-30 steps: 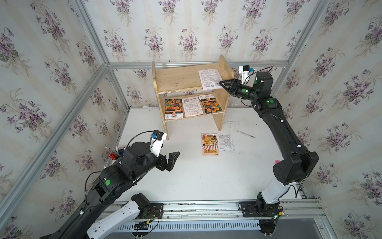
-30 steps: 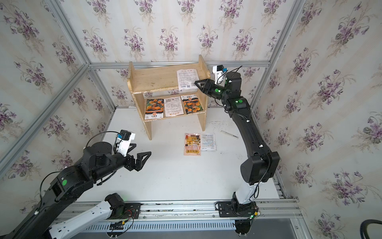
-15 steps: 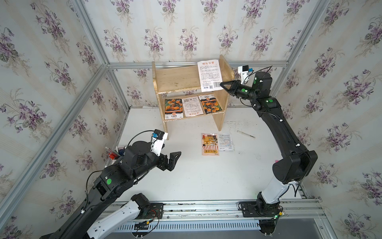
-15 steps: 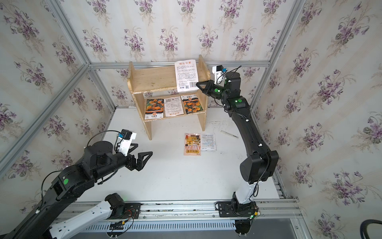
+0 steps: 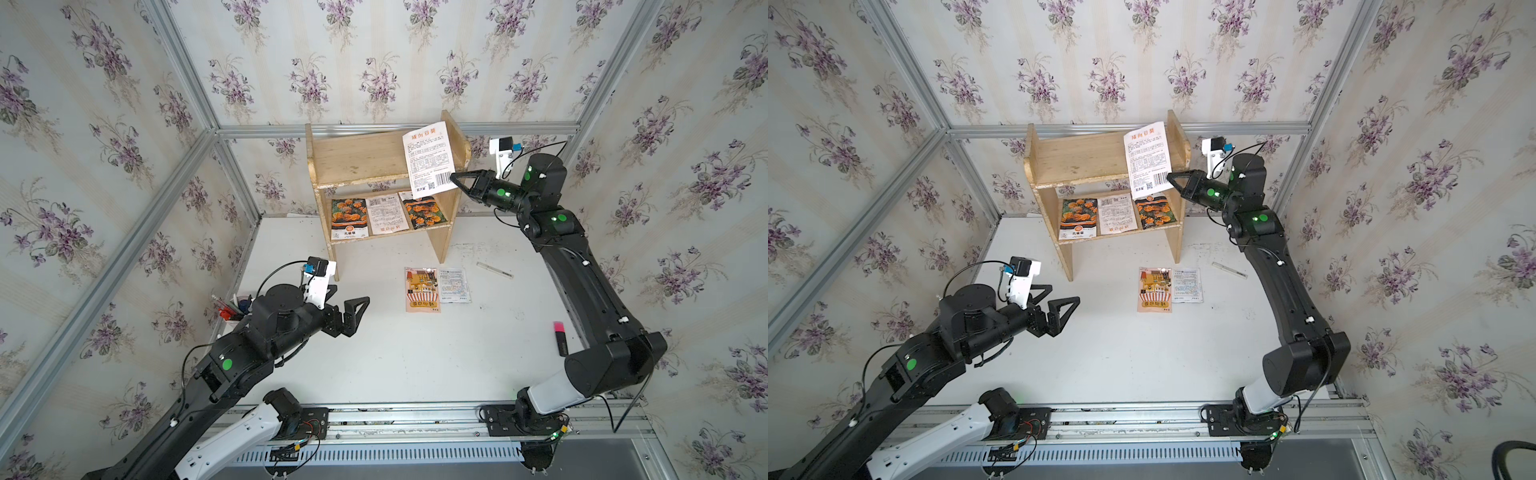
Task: Take the seed bag off the shelf
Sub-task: Pick up the seed packet from the shelf.
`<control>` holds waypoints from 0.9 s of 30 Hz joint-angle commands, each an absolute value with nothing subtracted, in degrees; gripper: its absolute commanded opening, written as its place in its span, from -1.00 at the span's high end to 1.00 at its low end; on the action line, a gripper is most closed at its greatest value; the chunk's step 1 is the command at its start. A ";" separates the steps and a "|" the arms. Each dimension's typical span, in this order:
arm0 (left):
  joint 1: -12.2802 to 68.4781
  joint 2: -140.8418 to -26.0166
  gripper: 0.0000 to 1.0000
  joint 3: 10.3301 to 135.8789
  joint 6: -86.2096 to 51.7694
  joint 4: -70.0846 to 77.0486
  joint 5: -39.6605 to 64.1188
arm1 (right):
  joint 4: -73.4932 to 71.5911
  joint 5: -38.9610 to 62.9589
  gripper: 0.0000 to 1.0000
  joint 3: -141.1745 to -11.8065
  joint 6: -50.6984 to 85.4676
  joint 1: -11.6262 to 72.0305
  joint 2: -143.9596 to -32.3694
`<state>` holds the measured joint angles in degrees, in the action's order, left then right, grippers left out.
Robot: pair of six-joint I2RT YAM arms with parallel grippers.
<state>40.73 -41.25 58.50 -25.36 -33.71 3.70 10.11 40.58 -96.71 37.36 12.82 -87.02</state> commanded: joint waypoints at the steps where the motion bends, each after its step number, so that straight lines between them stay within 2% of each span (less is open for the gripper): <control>1: 40.69 -41.79 -0.99 57.54 -29.17 -24.93 6.72 | 8.01 42.50 1.00 -93.60 35.93 13.01 -83.46; 8: 40.65 -42.65 -0.99 54.97 -32.72 -14.94 9.37 | 7.06 44.75 1.00 -83.90 35.50 14.85 -73.24; 16: 40.52 -43.87 -0.98 53.17 -36.05 -6.40 13.34 | 7.54 46.38 1.00 -75.71 34.26 22.38 -63.44; 27: 39.90 -44.01 -0.96 51.39 -40.99 6.22 20.21 | 1.51 50.91 1.00 -68.48 38.91 27.84 -55.73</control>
<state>40.03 -44.03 51.22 -39.20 -0.08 18.11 6.11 48.77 -69.45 36.49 27.27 -56.58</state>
